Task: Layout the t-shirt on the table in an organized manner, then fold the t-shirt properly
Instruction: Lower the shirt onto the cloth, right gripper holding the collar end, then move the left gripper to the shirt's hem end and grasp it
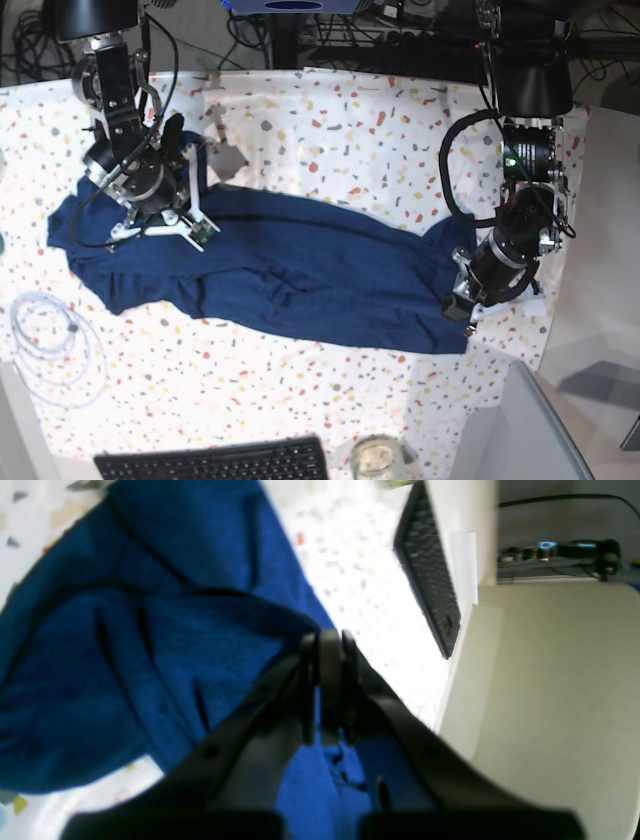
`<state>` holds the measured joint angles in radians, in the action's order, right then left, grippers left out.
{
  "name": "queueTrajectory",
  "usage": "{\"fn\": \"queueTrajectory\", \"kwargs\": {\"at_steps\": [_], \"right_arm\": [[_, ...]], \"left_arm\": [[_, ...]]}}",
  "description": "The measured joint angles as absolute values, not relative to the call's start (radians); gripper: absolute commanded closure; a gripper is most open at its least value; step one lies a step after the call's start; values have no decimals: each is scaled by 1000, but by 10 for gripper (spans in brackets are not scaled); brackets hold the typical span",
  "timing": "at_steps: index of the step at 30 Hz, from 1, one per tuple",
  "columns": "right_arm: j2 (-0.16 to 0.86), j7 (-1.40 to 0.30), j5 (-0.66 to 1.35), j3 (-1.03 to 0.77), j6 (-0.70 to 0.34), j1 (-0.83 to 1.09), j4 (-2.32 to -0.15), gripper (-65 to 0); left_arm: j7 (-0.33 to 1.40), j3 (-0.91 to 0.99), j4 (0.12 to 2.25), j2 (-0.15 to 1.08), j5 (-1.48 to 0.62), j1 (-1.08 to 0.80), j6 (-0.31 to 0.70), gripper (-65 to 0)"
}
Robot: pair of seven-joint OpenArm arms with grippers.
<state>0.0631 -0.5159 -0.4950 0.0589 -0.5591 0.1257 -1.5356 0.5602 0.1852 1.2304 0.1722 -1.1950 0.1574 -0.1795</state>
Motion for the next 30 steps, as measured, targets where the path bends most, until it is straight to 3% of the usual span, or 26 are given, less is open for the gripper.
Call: {"fn": "queueTrajectory", "kwargs": {"at_steps": [13, 21, 26, 28, 30], "right_arm": [[66, -514, -495, 59, -559, 123, -1533, 0], [66, -513, -495, 59, -559, 128, -1533, 0], [65, -513, -495, 59, -559, 129, -1533, 0], [66, -514, -495, 59, -559, 130, -1534, 0], [65, -514, -495, 59, -559, 130, -1536, 0]], "left_arm": [[565, 191, 1110, 10, -873, 323, -176, 0], [558, 197, 1005, -5, -793, 389, -173, -2], [562, 197, 988, -8, -794, 390, -173, -387], [562, 197, 1008, -9, -793, 384, -173, -472], [559, 200, 1076, -8, -794, 352, -172, -484]]}}
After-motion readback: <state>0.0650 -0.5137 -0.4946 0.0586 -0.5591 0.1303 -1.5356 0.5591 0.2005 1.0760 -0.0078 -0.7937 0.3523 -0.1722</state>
